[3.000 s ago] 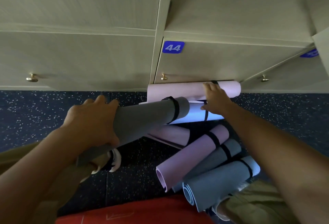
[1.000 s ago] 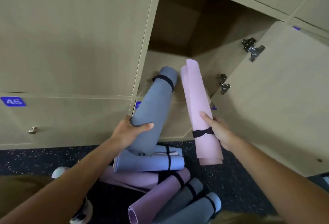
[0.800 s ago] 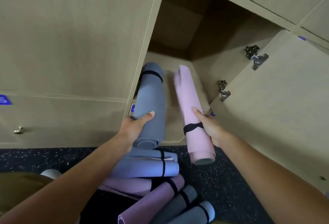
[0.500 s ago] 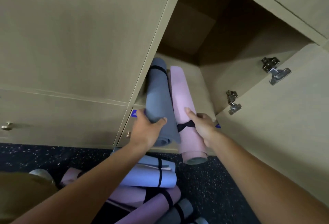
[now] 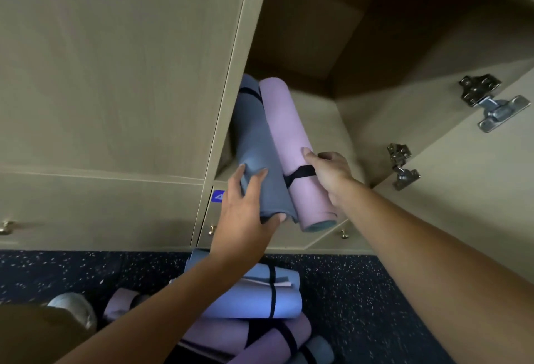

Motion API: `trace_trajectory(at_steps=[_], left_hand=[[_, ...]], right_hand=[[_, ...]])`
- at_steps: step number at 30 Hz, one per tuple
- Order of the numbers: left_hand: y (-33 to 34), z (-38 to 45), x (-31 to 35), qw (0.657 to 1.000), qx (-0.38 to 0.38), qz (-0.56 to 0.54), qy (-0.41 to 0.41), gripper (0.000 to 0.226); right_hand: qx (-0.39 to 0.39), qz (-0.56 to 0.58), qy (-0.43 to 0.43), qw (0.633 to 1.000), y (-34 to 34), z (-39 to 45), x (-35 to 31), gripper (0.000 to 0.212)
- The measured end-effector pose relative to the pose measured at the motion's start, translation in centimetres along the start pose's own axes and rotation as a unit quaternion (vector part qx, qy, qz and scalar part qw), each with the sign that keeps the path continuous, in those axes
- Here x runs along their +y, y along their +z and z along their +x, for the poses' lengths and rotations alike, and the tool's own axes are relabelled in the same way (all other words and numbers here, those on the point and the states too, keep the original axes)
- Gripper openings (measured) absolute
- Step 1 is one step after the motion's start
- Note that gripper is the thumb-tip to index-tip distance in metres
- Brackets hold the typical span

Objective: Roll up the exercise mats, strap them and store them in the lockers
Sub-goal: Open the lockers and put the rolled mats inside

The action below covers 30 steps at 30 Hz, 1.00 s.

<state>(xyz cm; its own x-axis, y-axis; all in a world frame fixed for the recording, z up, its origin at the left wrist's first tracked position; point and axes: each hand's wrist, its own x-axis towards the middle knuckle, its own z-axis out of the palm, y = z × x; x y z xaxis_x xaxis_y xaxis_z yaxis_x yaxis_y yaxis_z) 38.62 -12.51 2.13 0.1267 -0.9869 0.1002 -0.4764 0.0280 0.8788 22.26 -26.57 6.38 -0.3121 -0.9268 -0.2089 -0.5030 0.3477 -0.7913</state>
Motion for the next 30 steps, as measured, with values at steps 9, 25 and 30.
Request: trace_trajectory(at_steps=[9, 25, 30], left_hand=[[0.5, 1.5, 0.2, 0.992, 0.034, 0.117, 0.022, 0.061], [1.4, 3.1, 1.1, 0.942, 0.164, 0.233, 0.178, 0.044], [1.8, 2.7, 3.8, 0.967, 0.147, 0.117, 0.171, 0.077]], right_hand=[[-0.182, -0.1, -0.036, 0.978, -4.0, -3.5, 2.2, 0.093], [0.148, 0.252, -0.067, 0.954, -9.3, -8.1, 3.4, 0.06], [0.221, 0.334, -0.13, 0.907, -14.4, -10.1, -1.2, 0.054]])
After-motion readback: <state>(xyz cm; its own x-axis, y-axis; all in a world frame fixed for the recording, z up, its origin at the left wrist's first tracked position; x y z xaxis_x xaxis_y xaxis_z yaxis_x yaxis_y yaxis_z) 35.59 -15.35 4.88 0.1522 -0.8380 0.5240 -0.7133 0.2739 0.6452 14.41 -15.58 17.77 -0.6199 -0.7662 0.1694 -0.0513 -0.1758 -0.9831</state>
